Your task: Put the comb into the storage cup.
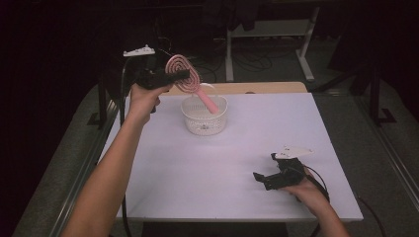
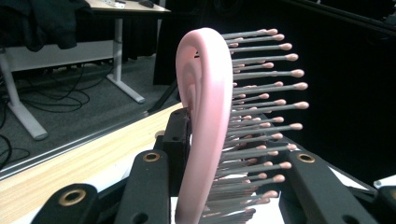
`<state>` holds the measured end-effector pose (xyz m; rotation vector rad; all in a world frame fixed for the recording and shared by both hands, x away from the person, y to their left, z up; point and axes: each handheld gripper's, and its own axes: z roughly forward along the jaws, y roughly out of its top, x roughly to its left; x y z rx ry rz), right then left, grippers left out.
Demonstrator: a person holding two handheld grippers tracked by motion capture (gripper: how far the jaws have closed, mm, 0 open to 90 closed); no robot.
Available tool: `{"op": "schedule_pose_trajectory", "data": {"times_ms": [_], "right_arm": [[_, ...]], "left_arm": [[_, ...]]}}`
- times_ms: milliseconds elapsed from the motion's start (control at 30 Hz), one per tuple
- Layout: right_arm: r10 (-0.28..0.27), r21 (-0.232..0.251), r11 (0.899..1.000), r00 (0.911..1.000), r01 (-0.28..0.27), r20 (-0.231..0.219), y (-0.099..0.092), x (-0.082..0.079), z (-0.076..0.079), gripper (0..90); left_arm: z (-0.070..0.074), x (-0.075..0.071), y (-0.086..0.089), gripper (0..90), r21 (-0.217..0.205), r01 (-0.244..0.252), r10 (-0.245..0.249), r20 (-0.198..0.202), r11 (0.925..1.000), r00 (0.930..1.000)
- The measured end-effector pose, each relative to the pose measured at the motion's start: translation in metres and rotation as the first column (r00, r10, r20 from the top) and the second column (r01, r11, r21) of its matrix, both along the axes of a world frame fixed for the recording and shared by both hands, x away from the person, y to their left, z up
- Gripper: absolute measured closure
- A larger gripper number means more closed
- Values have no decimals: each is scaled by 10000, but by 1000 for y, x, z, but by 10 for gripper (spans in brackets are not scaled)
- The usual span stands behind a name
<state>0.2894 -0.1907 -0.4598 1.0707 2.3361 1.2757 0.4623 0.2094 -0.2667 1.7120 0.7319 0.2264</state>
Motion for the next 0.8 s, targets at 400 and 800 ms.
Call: {"op": "schedule_pose_trajectory", "data": {"times_ms": [400, 800], "right_arm": [[-12, -11, 10000, 10000, 12, -9, -1, 0, 0, 4], [-19, -14, 10000, 10000, 19, -23, -1, 0, 0, 4]], "left_arm": [[-23, 16, -7, 648, 293, -400, 411, -377, 9988, 9984], [-55, 25, -11, 648, 320, -581, 609, -955, 9978, 9936]]}}
